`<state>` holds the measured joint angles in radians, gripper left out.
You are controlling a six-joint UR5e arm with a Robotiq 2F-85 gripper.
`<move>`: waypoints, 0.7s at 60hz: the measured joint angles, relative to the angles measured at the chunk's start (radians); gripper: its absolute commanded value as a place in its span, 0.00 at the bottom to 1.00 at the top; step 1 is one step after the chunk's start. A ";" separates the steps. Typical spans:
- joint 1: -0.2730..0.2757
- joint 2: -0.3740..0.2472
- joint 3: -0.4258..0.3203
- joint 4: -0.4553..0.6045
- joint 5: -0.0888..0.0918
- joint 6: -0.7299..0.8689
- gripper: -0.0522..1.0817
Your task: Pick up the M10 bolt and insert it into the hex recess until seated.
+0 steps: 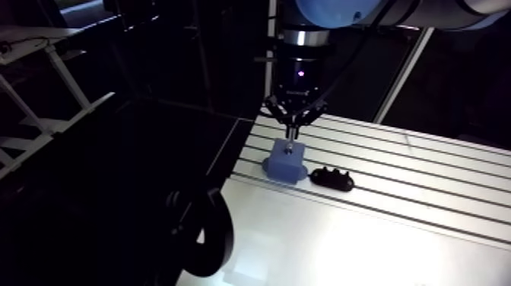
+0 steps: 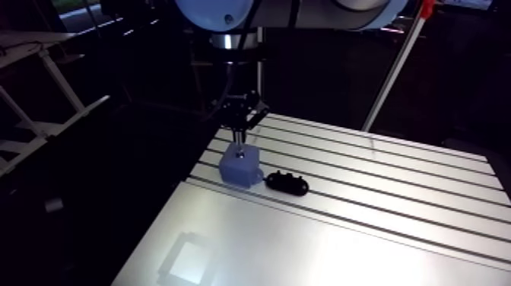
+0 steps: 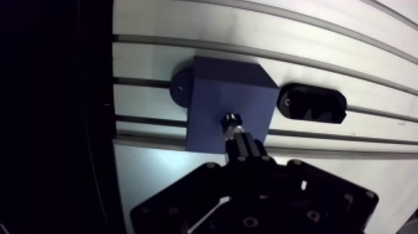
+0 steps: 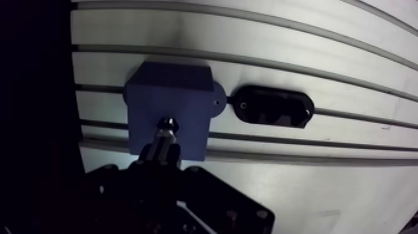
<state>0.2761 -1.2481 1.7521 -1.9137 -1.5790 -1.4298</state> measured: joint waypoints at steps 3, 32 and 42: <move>0.000 0.000 0.001 0.000 0.000 -0.002 1.00; 0.001 0.002 0.011 -0.005 0.000 -0.020 1.00; 0.002 0.004 0.014 -0.006 0.000 -0.020 1.00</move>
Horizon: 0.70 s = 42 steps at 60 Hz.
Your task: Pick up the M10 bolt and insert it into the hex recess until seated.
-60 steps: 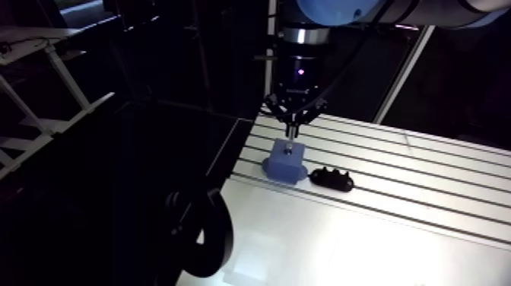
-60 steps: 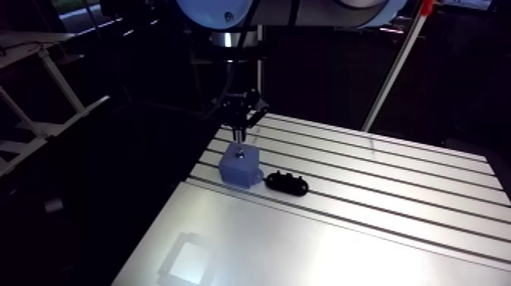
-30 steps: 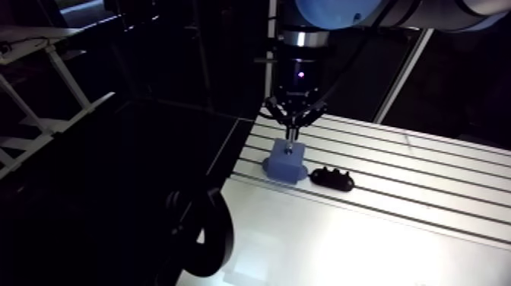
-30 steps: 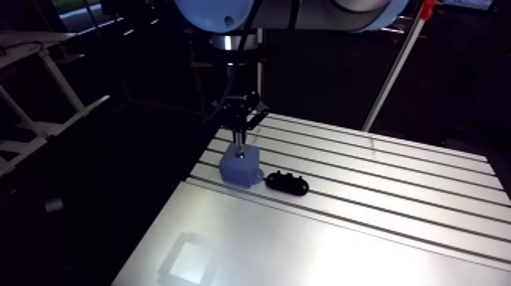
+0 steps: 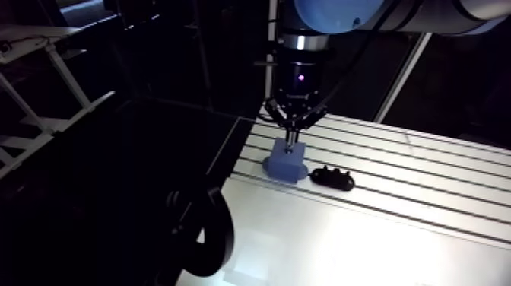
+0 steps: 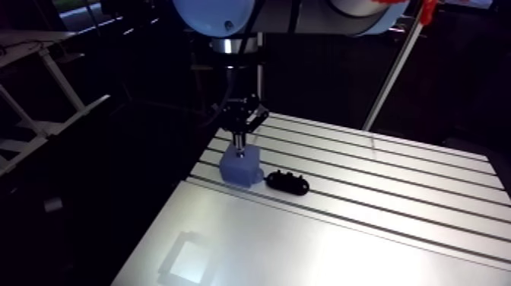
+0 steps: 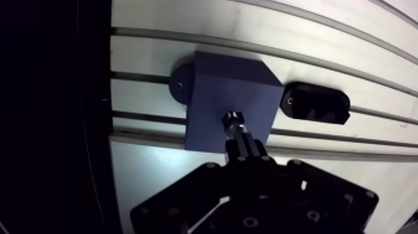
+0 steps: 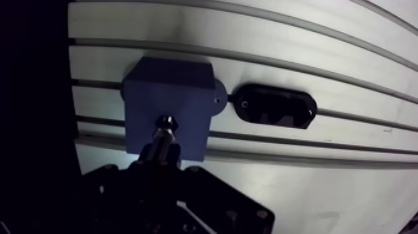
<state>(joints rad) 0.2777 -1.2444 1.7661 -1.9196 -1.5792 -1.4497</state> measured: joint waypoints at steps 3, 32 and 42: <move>0.000 0.000 0.000 0.000 0.000 0.000 1.00; 0.004 0.006 0.002 -0.021 0.001 -0.002 1.00; 0.004 0.008 0.003 -0.030 0.001 -0.002 1.00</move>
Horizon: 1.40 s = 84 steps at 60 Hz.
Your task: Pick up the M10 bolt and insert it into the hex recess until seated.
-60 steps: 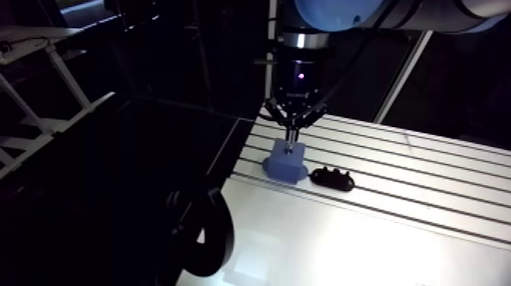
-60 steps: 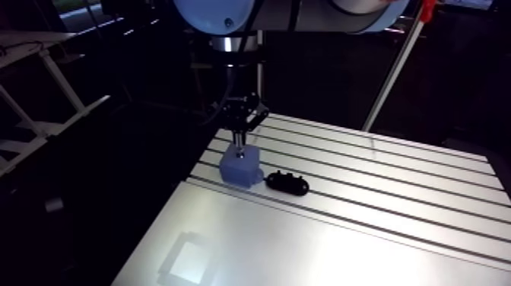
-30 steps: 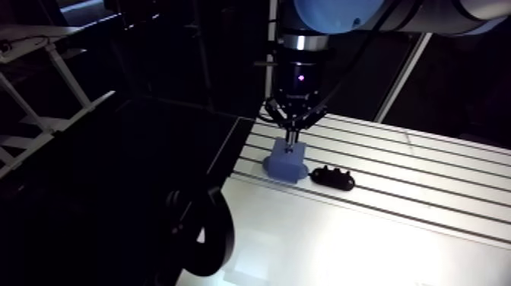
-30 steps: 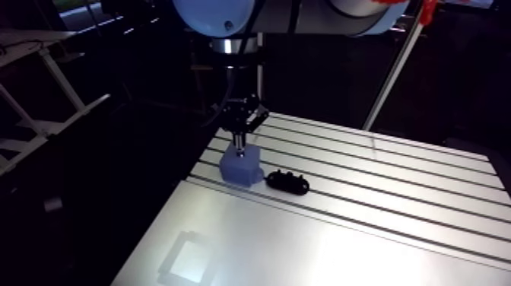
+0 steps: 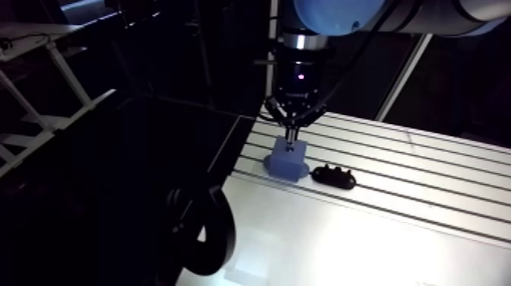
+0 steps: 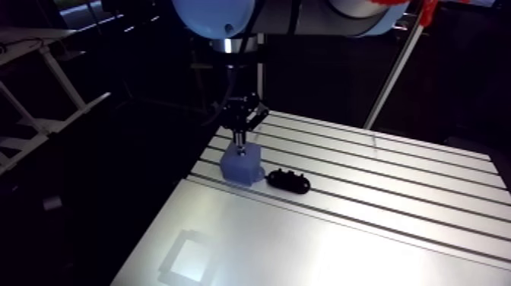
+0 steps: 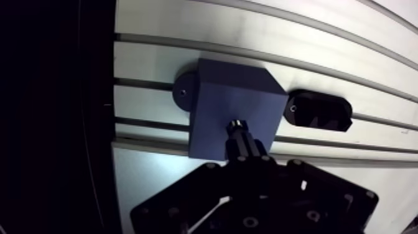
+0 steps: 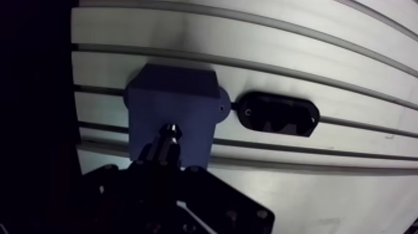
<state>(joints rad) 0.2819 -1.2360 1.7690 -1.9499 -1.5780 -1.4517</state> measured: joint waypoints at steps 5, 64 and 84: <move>0.000 0.001 0.000 -0.002 0.000 0.000 1.00; 0.000 0.002 0.012 -0.005 -0.004 0.000 1.00; 0.000 0.002 0.013 -0.005 -0.004 -0.002 1.00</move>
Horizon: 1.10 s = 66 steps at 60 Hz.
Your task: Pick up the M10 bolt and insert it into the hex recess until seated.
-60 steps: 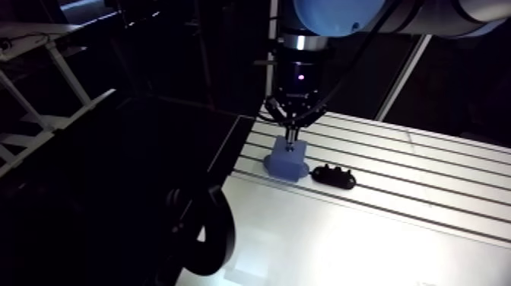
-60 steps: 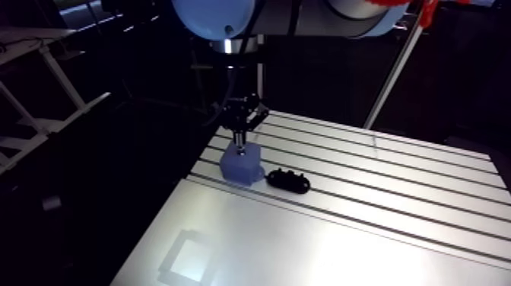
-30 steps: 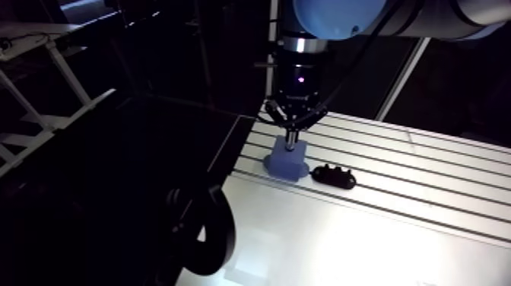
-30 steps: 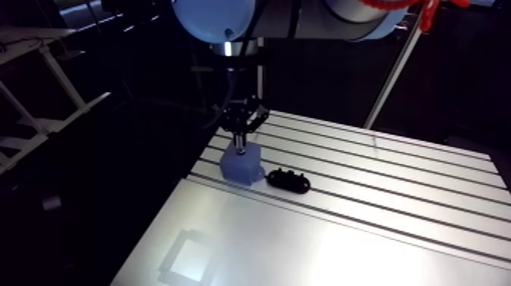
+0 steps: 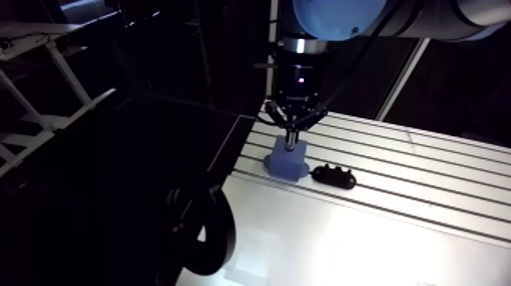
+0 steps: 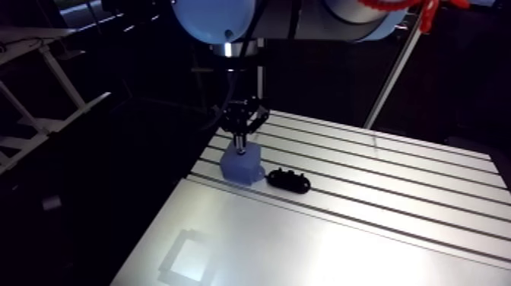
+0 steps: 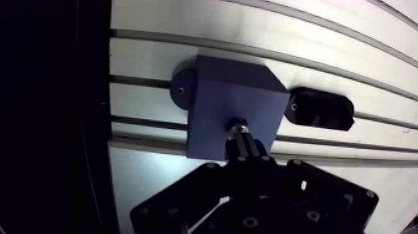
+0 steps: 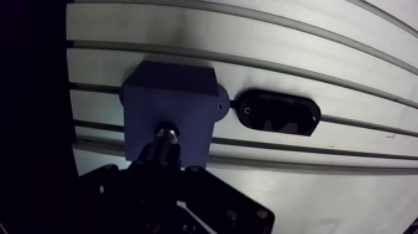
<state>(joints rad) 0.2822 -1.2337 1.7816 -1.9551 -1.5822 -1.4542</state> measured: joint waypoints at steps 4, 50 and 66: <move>0.000 0.001 0.001 0.000 0.000 -0.003 1.00; 0.000 0.009 0.007 0.000 0.000 -0.011 1.00; 0.000 0.010 0.009 0.000 -0.001 -0.011 1.00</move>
<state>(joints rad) 0.2823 -1.2234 1.7902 -1.9552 -1.5830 -1.4656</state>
